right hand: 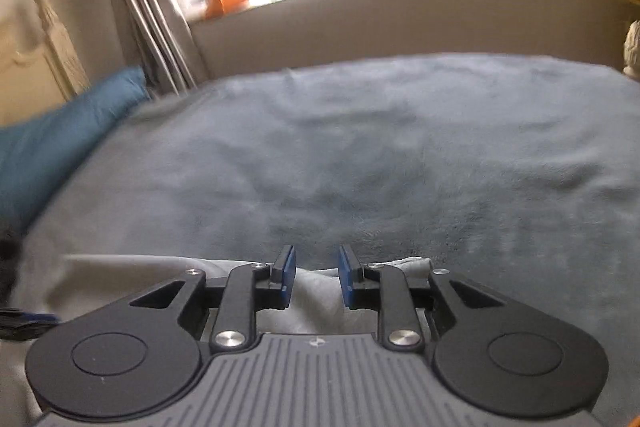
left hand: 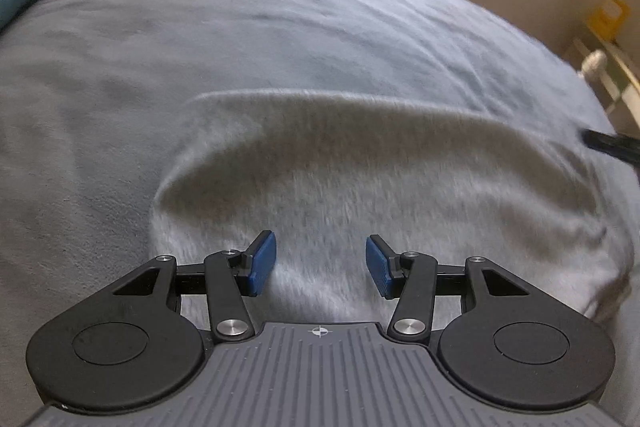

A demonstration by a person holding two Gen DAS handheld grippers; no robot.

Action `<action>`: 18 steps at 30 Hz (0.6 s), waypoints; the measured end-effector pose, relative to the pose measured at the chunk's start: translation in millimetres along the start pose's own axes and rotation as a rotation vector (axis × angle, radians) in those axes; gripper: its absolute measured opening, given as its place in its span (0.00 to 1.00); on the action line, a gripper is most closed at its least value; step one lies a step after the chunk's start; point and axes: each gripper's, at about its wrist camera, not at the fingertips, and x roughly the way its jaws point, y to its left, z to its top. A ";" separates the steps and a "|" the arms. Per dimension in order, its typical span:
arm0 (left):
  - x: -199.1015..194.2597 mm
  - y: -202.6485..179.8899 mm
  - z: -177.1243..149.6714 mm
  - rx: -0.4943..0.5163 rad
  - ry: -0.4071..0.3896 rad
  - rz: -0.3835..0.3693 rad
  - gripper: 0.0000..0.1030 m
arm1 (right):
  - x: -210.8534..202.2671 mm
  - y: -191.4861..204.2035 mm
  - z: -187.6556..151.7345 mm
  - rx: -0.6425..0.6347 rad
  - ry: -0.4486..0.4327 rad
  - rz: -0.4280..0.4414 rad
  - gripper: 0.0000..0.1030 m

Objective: Fold clothes

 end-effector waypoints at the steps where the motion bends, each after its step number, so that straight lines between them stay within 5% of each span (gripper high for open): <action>1: -0.5 -0.5 -2.5 0.019 0.002 0.004 0.48 | 13.1 -1.3 -3.6 -0.018 0.033 -0.025 0.23; 7: -2.0 5.0 -11.4 0.103 0.011 -0.033 0.48 | 30.1 10.7 -28.9 -0.207 0.045 -0.083 0.23; 10: -2.6 9.1 -10.1 0.107 0.016 -0.055 0.48 | 24.0 19.6 -15.6 -0.196 0.053 -0.112 0.24; 15: -4.2 13.4 -15.6 0.129 0.010 -0.091 0.48 | -5.4 49.2 -12.3 -0.208 -0.024 0.055 0.24; 18: -6.5 12.6 -20.8 0.160 0.014 -0.097 0.49 | 21.0 66.7 -23.9 -0.281 0.055 0.059 0.25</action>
